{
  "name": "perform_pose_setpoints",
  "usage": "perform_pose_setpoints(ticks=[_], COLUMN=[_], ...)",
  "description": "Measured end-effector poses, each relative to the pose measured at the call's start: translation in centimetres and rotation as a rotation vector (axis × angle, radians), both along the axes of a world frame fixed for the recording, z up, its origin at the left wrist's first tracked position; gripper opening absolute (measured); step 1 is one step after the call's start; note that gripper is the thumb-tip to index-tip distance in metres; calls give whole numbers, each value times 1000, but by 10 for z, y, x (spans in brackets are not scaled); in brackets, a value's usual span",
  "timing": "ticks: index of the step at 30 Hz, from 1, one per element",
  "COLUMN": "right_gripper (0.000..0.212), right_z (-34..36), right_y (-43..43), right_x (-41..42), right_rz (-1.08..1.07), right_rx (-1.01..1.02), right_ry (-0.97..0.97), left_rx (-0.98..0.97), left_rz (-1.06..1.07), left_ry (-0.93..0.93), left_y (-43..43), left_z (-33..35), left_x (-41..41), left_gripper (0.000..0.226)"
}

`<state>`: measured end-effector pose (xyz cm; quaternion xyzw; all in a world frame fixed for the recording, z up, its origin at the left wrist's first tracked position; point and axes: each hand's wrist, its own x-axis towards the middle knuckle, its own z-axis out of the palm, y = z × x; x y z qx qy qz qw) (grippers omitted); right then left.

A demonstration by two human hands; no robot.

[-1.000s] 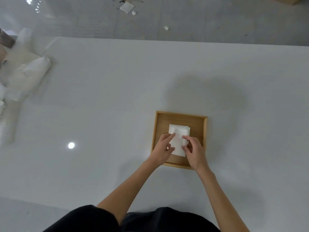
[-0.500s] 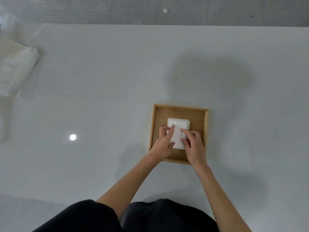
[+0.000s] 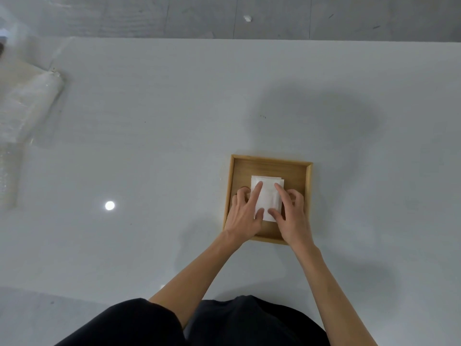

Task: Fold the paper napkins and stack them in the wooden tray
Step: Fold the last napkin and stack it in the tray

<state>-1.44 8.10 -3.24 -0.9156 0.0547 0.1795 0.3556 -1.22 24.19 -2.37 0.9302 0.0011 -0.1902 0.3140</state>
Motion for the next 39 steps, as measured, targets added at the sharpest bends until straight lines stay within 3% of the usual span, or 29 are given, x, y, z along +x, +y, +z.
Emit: perform_pose_setpoints(ticks=[3,9,12,14,16,20,27,31,34,37,39], right_gripper=[78,76,69,63,58,56,54,62,59,42,31], right_z=[3,5,2,5,11,17,16,15,20,25,19], right_y=[-4,2,1,4,7,9,7,3,0,-8,-18], right_x=[2,7,4,2,2,3,3,4,2,-2,-7], right_rz=[23,113,-142,-373,-470,-448,-533,-493,-500,-586,-654], right_rx=[-8,-90,167,416,563,637,688,678,634,343,147], right_ry=[3,78,68,186,248,271,265,281,237,1,-95], left_rx=[27,48,-79,-190,-259,-302,-320,-336,-320,-180,-53], left_rz=[-44,-107,58,257,382,365,421,382,379,445,509], left_ry=[-66,30,85,190,287,303,285,343,211,-73,-151], left_y=[4,4,2,0,-1,-1,4,7,10,13,19], left_z=[-5,-4,-2,1,4,7,2,3,7,16,15], left_x=[4,10,10,13,18,24,27,28,24,15,9], left_gripper=[71,69,71,65,59,42,42,45,35,27,28])
